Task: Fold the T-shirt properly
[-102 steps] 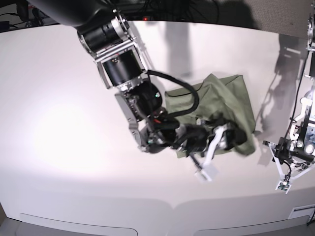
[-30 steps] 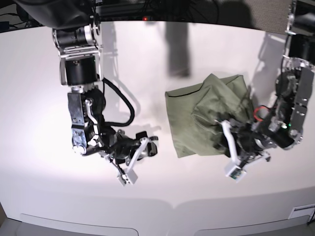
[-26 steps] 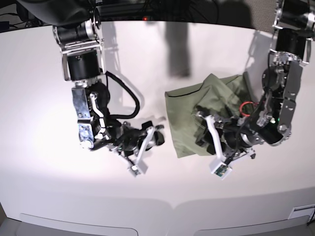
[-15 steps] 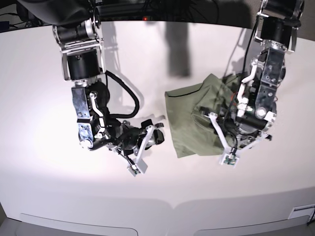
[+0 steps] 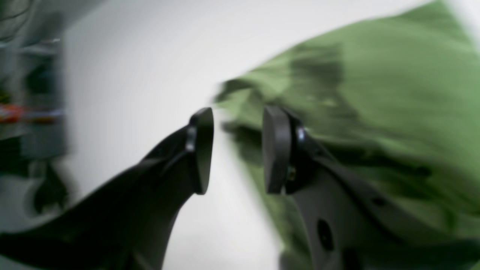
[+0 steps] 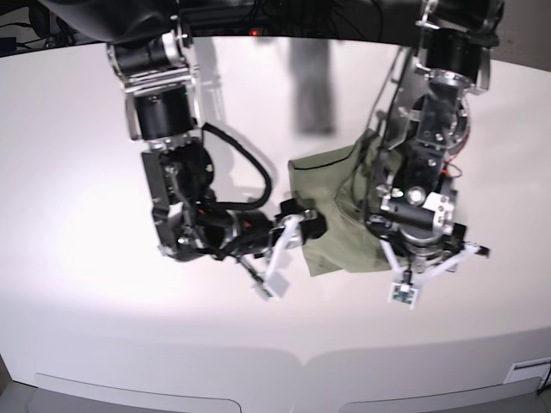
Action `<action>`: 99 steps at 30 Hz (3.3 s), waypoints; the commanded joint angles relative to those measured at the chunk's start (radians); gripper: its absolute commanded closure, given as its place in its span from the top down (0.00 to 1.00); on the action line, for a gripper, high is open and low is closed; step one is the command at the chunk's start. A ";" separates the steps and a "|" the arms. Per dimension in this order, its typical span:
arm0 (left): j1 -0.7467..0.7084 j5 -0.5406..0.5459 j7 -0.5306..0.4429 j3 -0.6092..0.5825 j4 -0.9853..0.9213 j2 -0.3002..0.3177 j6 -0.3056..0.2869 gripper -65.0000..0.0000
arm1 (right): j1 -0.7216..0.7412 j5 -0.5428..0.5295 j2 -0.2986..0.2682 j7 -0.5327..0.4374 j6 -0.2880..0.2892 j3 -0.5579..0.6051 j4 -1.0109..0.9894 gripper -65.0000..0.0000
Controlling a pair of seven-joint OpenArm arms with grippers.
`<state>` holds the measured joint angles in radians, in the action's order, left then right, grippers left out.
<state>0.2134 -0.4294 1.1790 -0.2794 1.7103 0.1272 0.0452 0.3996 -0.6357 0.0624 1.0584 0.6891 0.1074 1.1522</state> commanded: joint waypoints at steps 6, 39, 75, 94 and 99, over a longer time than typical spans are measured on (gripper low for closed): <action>-0.048 0.099 0.029 0.004 0.019 0.134 0.047 0.33 | 0.053 -0.056 0.077 0.023 0.009 -0.001 0.016 0.41; -0.138 0.274 -0.301 0.003 -0.335 -0.039 0.003 0.33 | 0.066 0.049 0.064 0.026 0.009 -0.004 0.064 0.41; -0.092 0.122 -0.193 0.003 -0.334 -0.026 -0.050 0.33 | 0.007 0.075 0.095 -0.030 -0.045 0.050 0.014 0.41; 0.062 0.345 -0.106 0.003 -0.335 0.352 -0.002 0.33 | 0.008 -0.180 0.095 -0.028 0.009 0.276 0.014 0.41; -0.021 0.385 -0.238 0.003 -0.339 0.341 -0.005 0.33 | 0.032 -0.180 0.095 -0.021 0.009 0.264 0.015 0.41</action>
<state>0.1699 -0.0326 0.9558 -0.2817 1.3605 0.4610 0.0338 0.4007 -0.7891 0.1459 1.0527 0.6895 0.3763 1.1515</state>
